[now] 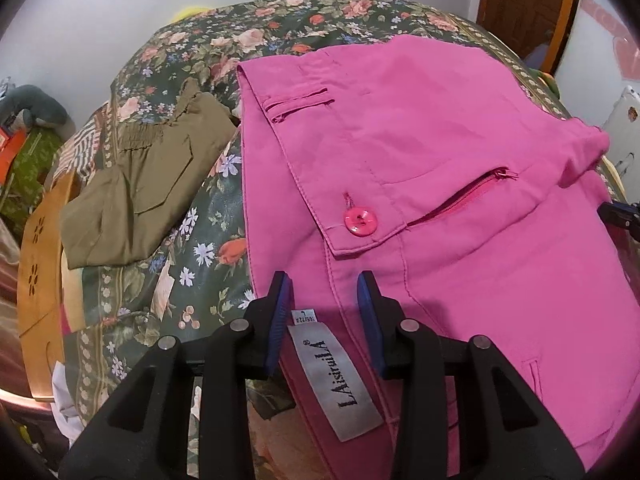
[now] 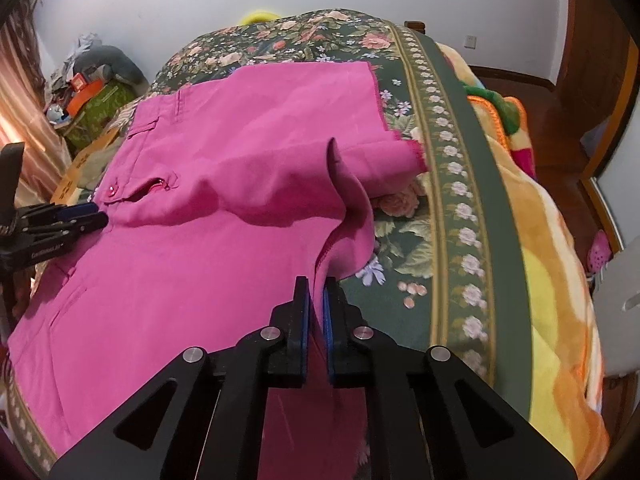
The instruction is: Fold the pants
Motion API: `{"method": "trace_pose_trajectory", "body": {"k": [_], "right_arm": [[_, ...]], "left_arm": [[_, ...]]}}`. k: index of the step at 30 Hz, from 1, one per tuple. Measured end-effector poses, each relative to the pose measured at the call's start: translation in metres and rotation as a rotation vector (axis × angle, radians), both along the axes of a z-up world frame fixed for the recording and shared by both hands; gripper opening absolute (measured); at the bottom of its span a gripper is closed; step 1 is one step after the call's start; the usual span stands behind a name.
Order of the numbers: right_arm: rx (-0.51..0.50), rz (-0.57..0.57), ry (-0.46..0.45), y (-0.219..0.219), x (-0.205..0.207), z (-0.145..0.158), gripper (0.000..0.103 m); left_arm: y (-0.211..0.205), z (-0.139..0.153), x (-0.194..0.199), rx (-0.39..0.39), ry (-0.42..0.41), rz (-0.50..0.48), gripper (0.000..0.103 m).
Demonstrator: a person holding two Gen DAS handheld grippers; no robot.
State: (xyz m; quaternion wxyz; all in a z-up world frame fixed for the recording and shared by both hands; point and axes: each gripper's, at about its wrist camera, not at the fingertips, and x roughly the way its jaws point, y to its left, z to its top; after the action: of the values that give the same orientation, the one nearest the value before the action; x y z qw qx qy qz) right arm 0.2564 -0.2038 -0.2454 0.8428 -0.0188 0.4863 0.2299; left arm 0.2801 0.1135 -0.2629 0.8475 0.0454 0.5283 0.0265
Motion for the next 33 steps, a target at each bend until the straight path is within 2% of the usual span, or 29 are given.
{"method": "trace_pose_trajectory", "body": {"k": [2,4,5,7,9,12,14,17,18,20,21,22,23,24,30,33], "right_arm": [[-0.033,-0.035,-0.003,-0.004,-0.001,0.006,0.023],[-0.006,-0.054,-0.044,-0.013,-0.004,0.021,0.048],[0.015,-0.057,-0.067,-0.017,-0.005,0.027,0.052],[0.044,-0.071,-0.123,-0.024,0.000,0.042,0.054],[0.052,-0.083,-0.141,-0.025,0.012,0.049,0.054],[0.073,-0.125,-0.157,-0.026,0.036,0.048,0.054],[0.077,-0.129,-0.153,-0.025,0.043,0.043,0.054],[0.058,-0.123,-0.080,-0.020,0.073,0.021,0.054],[0.051,-0.117,-0.046,-0.019,0.078,0.014,0.053],[0.059,-0.093,0.025,-0.015,0.085,0.000,0.039],[0.075,-0.077,0.078,-0.014,0.090,-0.012,0.027],[0.076,-0.065,0.103,-0.012,0.089,-0.019,0.021],[0.065,-0.055,0.089,-0.011,0.088,-0.022,0.019],[0.043,-0.044,0.059,-0.009,0.085,-0.022,0.012],[-0.016,-0.009,-0.018,-0.005,0.077,-0.023,0.007],[-0.038,-0.002,-0.014,-0.004,0.076,-0.018,0.007]], "left_arm": [[0.001,0.004,-0.002,-0.005,0.001,-0.010,0.038],[0.002,0.012,-0.005,-0.013,-0.005,-0.008,0.037],[0.003,0.017,-0.007,-0.022,-0.020,-0.002,0.037],[0.008,0.030,-0.006,-0.076,-0.052,0.009,0.038],[0.012,0.041,0.000,-0.110,-0.075,0.024,0.038],[0.011,0.045,0.011,-0.128,-0.087,0.023,0.039],[0.009,0.042,0.020,-0.117,-0.081,0.020,0.039],[0.007,0.029,0.034,-0.109,-0.052,0.023,0.039],[0.008,0.022,0.039,-0.117,-0.033,0.026,0.039],[0.013,0.008,0.046,-0.170,0.017,0.033,0.039],[0.015,0.003,0.048,-0.179,0.023,0.037,0.039],[0.017,0.001,0.047,-0.184,0.019,0.036,0.039],[0.017,0.000,0.046,-0.189,0.010,0.034,0.039],[0.017,0.001,0.046,-0.186,-0.001,0.034,0.039],[0.013,-0.003,0.043,-0.073,-0.039,0.037,0.041],[0.017,-0.002,0.044,-0.071,-0.033,0.045,0.042]]}}
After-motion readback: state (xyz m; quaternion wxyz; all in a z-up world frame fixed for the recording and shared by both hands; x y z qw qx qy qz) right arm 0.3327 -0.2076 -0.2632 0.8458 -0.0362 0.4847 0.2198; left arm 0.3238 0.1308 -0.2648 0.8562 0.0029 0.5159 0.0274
